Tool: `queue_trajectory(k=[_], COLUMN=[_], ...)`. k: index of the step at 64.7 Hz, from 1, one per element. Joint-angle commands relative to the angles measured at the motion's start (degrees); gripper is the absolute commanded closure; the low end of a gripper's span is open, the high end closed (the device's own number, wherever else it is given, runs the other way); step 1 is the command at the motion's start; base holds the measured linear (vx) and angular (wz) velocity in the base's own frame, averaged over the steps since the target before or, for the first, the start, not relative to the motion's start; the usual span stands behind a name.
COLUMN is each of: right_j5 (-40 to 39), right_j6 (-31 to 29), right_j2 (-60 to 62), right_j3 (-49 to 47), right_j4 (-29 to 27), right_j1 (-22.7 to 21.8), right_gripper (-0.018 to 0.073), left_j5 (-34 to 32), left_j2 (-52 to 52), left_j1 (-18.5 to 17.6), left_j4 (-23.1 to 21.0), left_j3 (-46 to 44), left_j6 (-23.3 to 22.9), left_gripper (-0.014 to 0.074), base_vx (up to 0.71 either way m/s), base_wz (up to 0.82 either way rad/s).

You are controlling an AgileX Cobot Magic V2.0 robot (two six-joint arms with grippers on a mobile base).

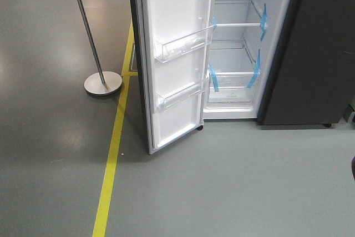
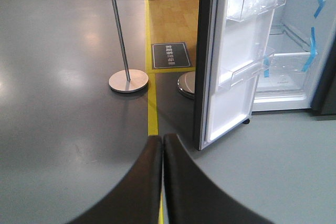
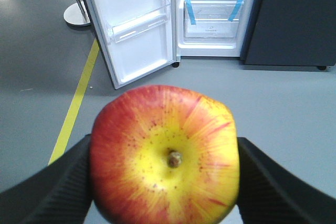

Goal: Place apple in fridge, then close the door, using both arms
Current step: 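Approach the open refrigerator shelves with the apple in the right gripper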

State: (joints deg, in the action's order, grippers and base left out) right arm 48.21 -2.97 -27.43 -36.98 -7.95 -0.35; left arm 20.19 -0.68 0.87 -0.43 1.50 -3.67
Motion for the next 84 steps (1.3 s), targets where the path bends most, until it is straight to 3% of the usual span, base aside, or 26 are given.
queue_trajectory(k=[1,84], right_j5=[-4.36,-4.36], right_j6=[-0.35,-0.35], right_j2=[-0.34,-0.34], right_j3=[-1.44,-1.44], right_j4=[-0.23,-0.23], right_j1=[0.01,0.01], right_gripper=[0.0364,0.0364], left_j5=[-4.03,-4.03], left_j2=[-0.81,-0.81], left_j1=[-0.12,-0.12], left_j4=[-0.2,-0.2], left_j3=[1.09,1.09], left_j6=[-0.08,-0.08], left_gripper=[0.0602,0.0602], base_vx=[0.08,0.06], base_wz=[0.01,0.0])
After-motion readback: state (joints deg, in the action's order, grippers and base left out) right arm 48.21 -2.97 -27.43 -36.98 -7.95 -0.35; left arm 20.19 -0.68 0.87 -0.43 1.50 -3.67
